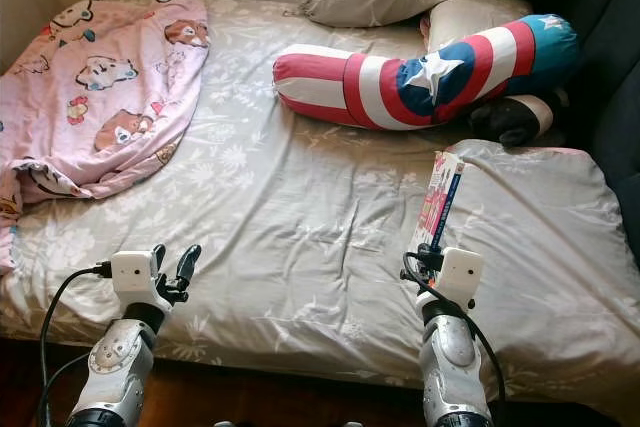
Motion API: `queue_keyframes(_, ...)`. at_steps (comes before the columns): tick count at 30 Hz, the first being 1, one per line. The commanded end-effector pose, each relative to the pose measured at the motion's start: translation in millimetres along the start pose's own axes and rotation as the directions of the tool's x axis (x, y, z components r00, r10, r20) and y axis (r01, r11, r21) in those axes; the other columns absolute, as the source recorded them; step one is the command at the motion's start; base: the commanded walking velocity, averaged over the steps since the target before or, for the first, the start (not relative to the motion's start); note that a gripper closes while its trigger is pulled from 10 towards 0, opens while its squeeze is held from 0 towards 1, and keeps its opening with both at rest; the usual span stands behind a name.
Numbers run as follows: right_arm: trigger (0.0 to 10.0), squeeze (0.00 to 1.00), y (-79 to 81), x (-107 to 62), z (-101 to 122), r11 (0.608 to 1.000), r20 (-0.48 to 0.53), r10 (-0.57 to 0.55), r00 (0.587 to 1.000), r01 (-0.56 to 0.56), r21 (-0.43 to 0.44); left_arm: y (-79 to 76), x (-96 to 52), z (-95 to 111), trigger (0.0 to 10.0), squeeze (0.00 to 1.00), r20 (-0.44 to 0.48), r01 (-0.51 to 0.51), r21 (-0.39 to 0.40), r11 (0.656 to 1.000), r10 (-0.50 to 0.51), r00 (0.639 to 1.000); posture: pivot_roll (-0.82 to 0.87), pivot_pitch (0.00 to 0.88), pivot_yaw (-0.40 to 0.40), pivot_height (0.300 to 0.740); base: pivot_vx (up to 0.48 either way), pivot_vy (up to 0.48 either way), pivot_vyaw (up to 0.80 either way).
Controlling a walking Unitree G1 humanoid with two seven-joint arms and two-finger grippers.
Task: Clean up the room
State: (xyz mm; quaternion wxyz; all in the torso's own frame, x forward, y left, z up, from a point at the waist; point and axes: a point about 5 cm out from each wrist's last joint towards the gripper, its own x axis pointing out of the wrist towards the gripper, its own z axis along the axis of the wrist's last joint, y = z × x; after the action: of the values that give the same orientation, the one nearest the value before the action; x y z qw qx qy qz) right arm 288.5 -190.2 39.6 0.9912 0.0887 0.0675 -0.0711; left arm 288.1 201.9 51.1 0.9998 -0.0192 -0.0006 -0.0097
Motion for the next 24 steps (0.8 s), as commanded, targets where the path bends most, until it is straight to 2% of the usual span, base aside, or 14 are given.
queue_keyframes(1, 10.0, 0.0, 0.8, 3.1, 8.6, 1.0, 0.047, -0.002, 0.999, 0.002, 0.003, -1.2, -1.2, -3.9, 10.0, 0.0, -0.024, 0.009, -0.002, 1.0, -0.009, 1.0, 0.04, 0.125, -0.022, 0.74, 0.274, 0.0, 0.0)
queue_keyframes(8, 10.0, 0.0, 9.3, 5.4, 10.3, 1.0, 0.063, 0.015, 0.998, -0.015, -0.003, 1.0, -1.8, -3.1, 10.0, 0.0, -0.021, 0.009, 0.001, 1.0, -0.009, 1.0, 0.05, 0.126, -0.02, 0.74, 0.293, 0.0, 0.0)
queue_keyframes(14, 10.0, 0.0, 11.1, 7.0, 7.7, 1.0, 0.038, 0.006, 0.999, -0.007, 0.013, 3.2, -1.7, -1.8, 10.0, 0.0, -0.018, 0.005, 0.005, 1.0, -0.005, 1.0, 0.05, 0.143, -0.019, 0.74, 0.299, 0.0, 0.0)
queue_keyframes(19, 10.0, 0.0, 9.5, 6.5, 6.8, 1.0, 0.041, -0.009, 0.999, 0.009, 0.008, 3.1, -2.2, -2.3, 10.0, 0.0, -0.021, 0.0, 0.013, 1.0, 0.0, 1.0, 0.05, 0.158, -0.018, 0.74, 0.0, 0.0, -0.65)
queue_keyframes(24, 10.0, 0.0, 10.5, 5.2, 6.6, 1.0, 0.051, -0.004, 0.999, 0.004, -0.003, 3.0, -4.1, -3.6, 10.0, 0.0, -0.024, -0.003, 0.013, 1.0, 0.003, 1.0, 0.06, 0.169, -0.021, 0.74, 0.0, 0.0, 0.0)
